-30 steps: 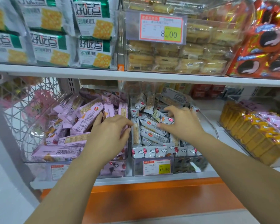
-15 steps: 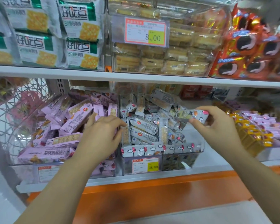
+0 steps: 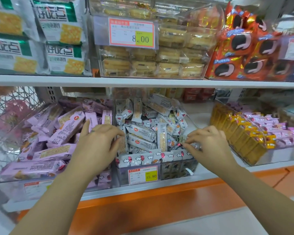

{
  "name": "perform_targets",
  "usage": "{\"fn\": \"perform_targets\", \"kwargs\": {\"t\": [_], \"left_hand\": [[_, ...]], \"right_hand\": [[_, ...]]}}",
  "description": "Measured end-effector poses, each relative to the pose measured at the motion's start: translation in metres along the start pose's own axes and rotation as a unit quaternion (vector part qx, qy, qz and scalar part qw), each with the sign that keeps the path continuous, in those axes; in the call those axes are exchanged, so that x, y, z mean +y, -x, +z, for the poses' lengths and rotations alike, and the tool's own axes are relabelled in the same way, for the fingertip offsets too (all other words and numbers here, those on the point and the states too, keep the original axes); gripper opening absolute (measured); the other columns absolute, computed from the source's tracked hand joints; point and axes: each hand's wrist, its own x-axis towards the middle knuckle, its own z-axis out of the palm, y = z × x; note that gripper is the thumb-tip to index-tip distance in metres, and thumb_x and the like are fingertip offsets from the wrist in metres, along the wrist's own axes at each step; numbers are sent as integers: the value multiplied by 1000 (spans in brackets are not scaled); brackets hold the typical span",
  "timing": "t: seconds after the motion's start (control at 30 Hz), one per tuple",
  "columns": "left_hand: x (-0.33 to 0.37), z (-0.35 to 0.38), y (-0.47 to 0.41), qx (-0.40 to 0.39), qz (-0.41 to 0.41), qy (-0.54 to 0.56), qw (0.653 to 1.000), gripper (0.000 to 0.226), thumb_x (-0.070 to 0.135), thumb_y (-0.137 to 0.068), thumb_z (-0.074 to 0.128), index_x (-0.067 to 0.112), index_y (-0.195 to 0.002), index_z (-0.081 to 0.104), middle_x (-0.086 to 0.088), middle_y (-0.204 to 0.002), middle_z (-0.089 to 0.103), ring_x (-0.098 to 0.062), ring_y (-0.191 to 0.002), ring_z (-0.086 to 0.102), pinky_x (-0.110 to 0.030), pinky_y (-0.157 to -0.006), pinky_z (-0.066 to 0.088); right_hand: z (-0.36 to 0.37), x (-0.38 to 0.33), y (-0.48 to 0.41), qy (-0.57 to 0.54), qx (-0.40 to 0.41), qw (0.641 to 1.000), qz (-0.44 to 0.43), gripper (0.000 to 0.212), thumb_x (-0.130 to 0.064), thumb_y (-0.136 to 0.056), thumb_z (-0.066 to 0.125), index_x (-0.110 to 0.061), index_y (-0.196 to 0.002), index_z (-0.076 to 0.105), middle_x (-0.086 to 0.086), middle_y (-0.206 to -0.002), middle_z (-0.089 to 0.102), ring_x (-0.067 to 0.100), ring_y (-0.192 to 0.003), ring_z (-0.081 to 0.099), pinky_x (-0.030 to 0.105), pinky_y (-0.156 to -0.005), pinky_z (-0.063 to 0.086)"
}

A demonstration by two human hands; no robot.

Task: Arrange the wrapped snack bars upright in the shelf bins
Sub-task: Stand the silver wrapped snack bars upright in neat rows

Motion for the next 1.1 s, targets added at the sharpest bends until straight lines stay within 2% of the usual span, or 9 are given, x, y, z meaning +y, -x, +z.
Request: {"fn": "perform_targets", "kwargs": {"t": [0.1, 0.17, 0.3, 0.43, 0.5, 0.67, 0.8, 0.97, 1.1], "left_hand": [[-8, -4, 3, 18, -5, -3, 1000, 15, 22, -86, 61, 25, -98, 69, 9, -101, 69, -21, -99, 61, -53, -111, 15], [-12, -6, 3, 30, -13, 3, 999, 14, 18, -85, 64, 24, -97, 69, 8, -99, 69, -21, -97, 61, -52, -111, 16], [-15, -8, 5, 23, -34, 5, 999, 16, 20, -88, 59, 25, -100, 69, 9, -100, 67, -18, -103, 58, -45, -114, 9], [-21, -9, 8, 17, -46, 19, 999, 17, 23, -90, 58, 26, -104, 67, 10, -106, 66, -17, -109, 56, -48, -114, 9], [-23, -10, 9, 9, -51, 23, 998, 19, 25, -91, 55, 28, -107, 66, 12, -109, 64, -15, -111, 54, -48, -116, 8], [-29, -10, 11, 4, -48, 39, 998, 20, 30, -93, 50, 30, -107, 64, 15, -111, 63, -11, -109, 53, -45, -115, 7], [-30, -11, 13, 6, -46, 42, 998, 22, 32, -93, 48, 30, -108, 64, 15, -111, 63, -11, -108, 54, -43, -115, 6], [-25, -10, 14, 12, -40, 40, 998, 20, 27, -92, 51, 29, -107, 64, 13, -109, 64, -12, -109, 54, -42, -115, 6], [-23, -10, 12, 8, -36, 35, 999, 20, 26, -91, 53, 29, -107, 65, 14, -110, 64, -12, -111, 53, -43, -115, 5]], "right_hand": [[-13, -12, -10, -44, -10, 998, 31, 8, -36, -82, 68, -30, -86, 72, -15, -94, 67, 19, -98, 50, 28, -77, 20], [-19, -30, -26, -91, -21, 996, 7, 15, -34, -86, 64, -28, -97, 70, -11, -99, 67, 16, -101, 53, 31, -85, 32], [-6, -82, -60, -200, -167, 964, -54, 32, -30, -91, 58, -21, -122, 60, -8, -116, 63, 2, -101, 54, 16, -87, 38], [34, -116, -89, -160, -276, 944, -78, 50, -35, -92, 57, -19, -137, 44, 4, -135, 53, 18, -123, 49, 37, -104, 39], [52, -122, -101, -99, -285, 950, -84, 54, -42, -89, 57, -22, -137, 42, 10, -134, 51, 28, -125, 44, 46, -104, 37], [74, -125, -118, -89, -320, 942, -49, 72, -59, -77, 61, -26, -136, 35, 13, -135, 43, 33, -124, 41, 48, -101, 39], [69, -124, -113, -164, -319, 932, -49, 66, -43, -82, 68, -21, -136, 38, 4, -133, 49, 22, -121, 45, 37, -96, 43], [51, -125, -103, -190, -230, 950, -91, 62, -37, -80, 71, -20, -134, 47, 0, -129, 49, 17, -122, 40, 31, -103, 35], [33, -130, -96, -206, -238, 942, -114, 56, -34, -82, 71, -19, -132, 49, -1, -123, 48, 8, -102, 44, 19, -88, 33]]}}
